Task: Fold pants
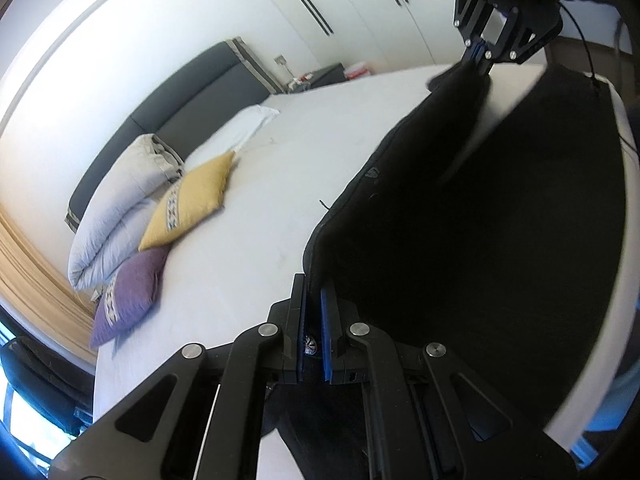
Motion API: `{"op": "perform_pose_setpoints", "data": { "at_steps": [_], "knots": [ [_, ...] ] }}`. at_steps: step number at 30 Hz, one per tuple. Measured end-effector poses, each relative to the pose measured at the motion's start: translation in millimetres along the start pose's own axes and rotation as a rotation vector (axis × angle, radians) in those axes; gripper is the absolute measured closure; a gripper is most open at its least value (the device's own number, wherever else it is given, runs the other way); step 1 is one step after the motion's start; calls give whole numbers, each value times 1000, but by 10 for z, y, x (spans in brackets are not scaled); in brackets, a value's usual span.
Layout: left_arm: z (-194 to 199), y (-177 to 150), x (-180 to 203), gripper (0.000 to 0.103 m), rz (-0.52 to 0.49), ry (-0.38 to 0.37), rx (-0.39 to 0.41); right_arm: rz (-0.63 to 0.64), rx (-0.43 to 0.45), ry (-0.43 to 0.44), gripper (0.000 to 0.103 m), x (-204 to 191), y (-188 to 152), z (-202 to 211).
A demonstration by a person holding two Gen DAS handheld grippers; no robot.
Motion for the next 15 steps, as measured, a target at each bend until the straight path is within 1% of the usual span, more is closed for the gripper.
{"op": "perform_pose_setpoints", "data": {
  "at_steps": [4,7,8,12,15],
  "knots": [
    [280,-308,416,99,-18,-28,-41,15,-33,-19,100,-494,-176,47],
    [437,-506,615,99,-14,-40,-62,11,-52,-27,100,-803,-281,52],
    [488,-553,683,99,-59,-82,-20,6,-53,-26,100,-881,-299,51],
    [649,-850,888,99,-68,-74,-45,43,-73,-49,100,-1246,-346,45],
    [756,-1056,1061,99,-80,-79,-60,84,-91,-67,100,-1437,-387,31]
  ]
}}
Point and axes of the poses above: each gripper's, at about its wrist camera, not at the fingertips, and z roughly against the way its jaws point, x to its right, y to its top, the point moved 5 cm from there along -z, roughly the way its jaws point, and after that the axes turned 4 degrees about x, right-handed, at the moved point
